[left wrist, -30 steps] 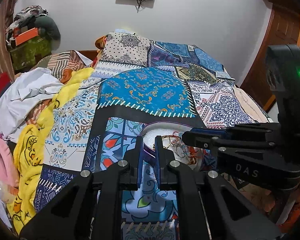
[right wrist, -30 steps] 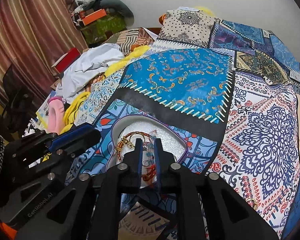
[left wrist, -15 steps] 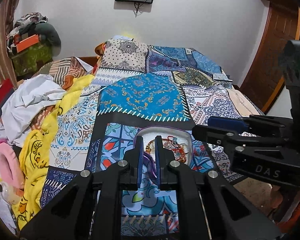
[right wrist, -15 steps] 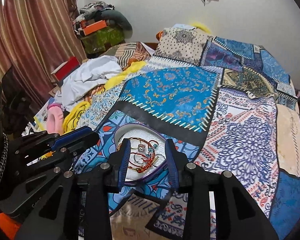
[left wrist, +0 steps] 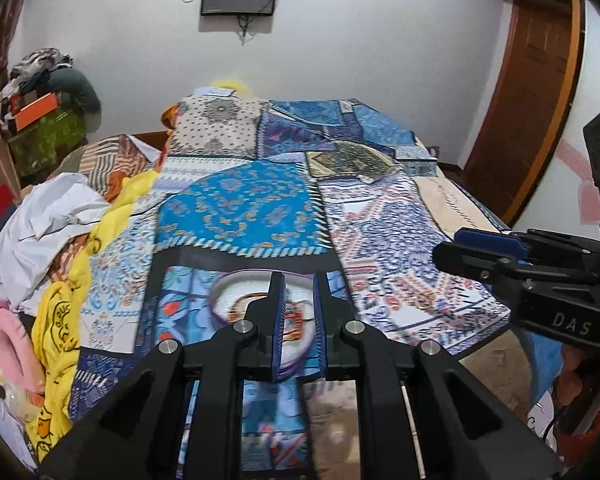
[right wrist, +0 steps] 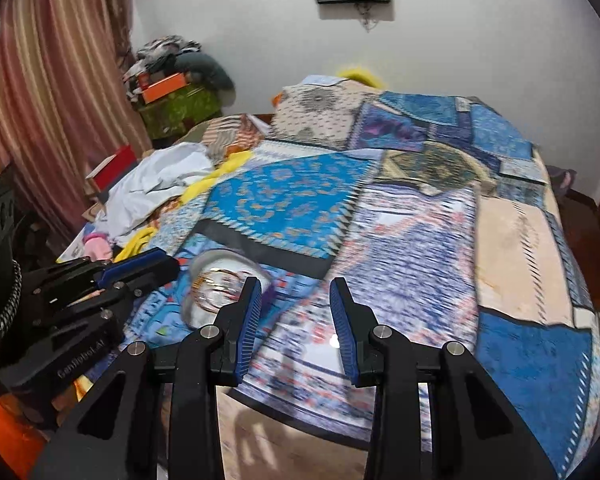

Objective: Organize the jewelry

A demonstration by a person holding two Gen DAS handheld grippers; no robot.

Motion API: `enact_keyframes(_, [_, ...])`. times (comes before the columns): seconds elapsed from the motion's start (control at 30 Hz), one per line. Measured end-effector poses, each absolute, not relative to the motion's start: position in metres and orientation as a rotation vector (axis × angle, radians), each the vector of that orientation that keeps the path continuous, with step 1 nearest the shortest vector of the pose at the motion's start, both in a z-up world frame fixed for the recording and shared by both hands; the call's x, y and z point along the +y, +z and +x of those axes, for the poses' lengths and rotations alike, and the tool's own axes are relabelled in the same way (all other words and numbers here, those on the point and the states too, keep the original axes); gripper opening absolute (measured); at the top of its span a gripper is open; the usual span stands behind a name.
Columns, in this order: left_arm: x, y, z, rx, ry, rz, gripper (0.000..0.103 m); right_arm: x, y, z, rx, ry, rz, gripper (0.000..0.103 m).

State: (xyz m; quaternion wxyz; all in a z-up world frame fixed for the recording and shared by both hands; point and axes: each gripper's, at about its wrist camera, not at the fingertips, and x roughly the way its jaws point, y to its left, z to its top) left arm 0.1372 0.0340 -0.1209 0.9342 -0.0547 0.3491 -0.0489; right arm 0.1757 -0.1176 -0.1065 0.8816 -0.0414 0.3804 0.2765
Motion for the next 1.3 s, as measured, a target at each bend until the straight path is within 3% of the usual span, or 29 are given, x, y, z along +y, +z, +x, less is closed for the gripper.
enact_keyframes(0.23, [-0.003, -0.125, 0.145, 0.734, -0.164, -0.078, 0.022, -0.168, -0.109, 0.182, 0.803, 0.476, -0.036, 0.032])
enact_keyframes(0.77, [-0.053, -0.178, 0.179, 0.899, -0.280, -0.038, 0.022, -0.204, -0.138, 0.184, 0.875, 0.442, 0.001, 0.032])
enact_keyframes(1.13, [-0.067, -0.184, 0.192, 0.885, -0.309, -0.009, 0.022, -0.201, -0.148, 0.190, 0.903, 0.471, 0.002, 0.032])
enact_keyframes(1.3, [-0.066, -0.186, 0.195, 0.880, -0.317, -0.025, 0.008, -0.199, -0.149, 0.190, 0.910, 0.477, 0.004, 0.032])
